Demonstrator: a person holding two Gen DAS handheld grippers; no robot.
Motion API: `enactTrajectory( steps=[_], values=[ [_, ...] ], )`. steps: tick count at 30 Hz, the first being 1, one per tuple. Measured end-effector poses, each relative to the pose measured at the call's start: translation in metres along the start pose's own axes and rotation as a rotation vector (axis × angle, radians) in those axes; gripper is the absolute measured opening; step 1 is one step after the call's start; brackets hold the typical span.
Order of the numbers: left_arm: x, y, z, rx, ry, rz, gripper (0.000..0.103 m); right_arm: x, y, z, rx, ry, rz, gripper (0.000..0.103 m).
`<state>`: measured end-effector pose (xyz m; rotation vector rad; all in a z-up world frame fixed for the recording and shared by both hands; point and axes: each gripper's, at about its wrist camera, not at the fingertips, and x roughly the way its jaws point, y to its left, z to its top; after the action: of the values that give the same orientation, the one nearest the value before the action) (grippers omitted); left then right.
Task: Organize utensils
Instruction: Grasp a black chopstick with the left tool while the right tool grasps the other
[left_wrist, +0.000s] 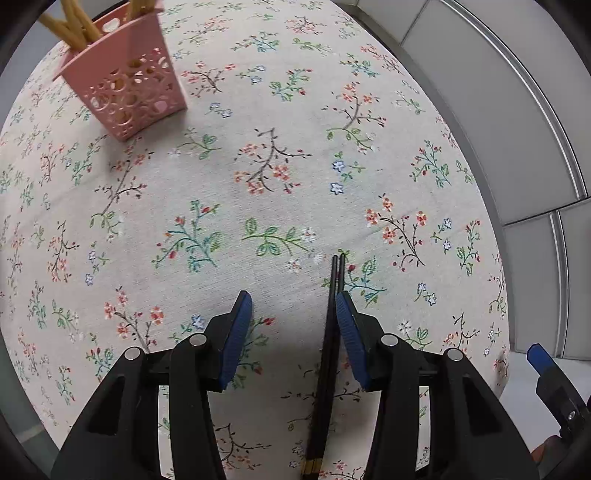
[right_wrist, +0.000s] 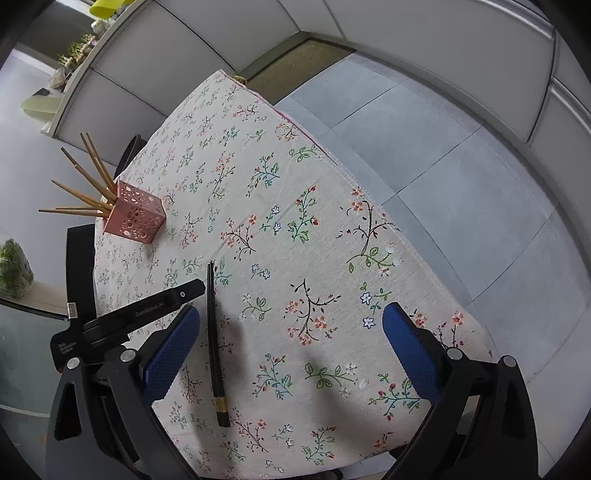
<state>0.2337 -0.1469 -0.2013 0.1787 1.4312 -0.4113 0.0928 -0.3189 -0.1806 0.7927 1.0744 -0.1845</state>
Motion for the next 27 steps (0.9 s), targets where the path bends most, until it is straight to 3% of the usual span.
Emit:
enactTrajectory(
  steps=[7, 14, 17, 18, 20, 23, 27],
  values=[
    [0.009, -0.004, 0.001, 0.014, 0.008, 0.046, 0.046, -0.003, -0.009, 0.002, 0.034, -0.011, -0.003, 0.096],
    [0.015, -0.005, 0.003, 0.028, 0.014, 0.039, 0.048, -0.002, -0.009, 0.003, 0.039, -0.021, -0.033, 0.096],
    [0.022, -0.017, 0.002, 0.088, 0.002, 0.099, 0.048, -0.005, -0.016, 0.006, 0.087, -0.049, -0.060, 0.096],
    [0.022, -0.021, 0.001, 0.109, -0.010, 0.100, 0.041, -0.004, -0.018, 0.006, 0.102, -0.045, -0.064, 0.096],
    [0.022, -0.022, -0.001, 0.128, -0.019, 0.082, 0.038, 0.002, -0.017, 0.007, 0.108, -0.026, -0.075, 0.096],
    [0.017, -0.008, -0.009, 0.141, -0.045, 0.089, 0.005, 0.015, 0.000, 0.007, 0.065, -0.019, -0.118, 0.096],
    [0.010, 0.024, -0.032, 0.117, -0.083, 0.092, 0.003, 0.048, 0.038, 0.006, -0.034, 0.030, -0.172, 0.096]
  ],
)
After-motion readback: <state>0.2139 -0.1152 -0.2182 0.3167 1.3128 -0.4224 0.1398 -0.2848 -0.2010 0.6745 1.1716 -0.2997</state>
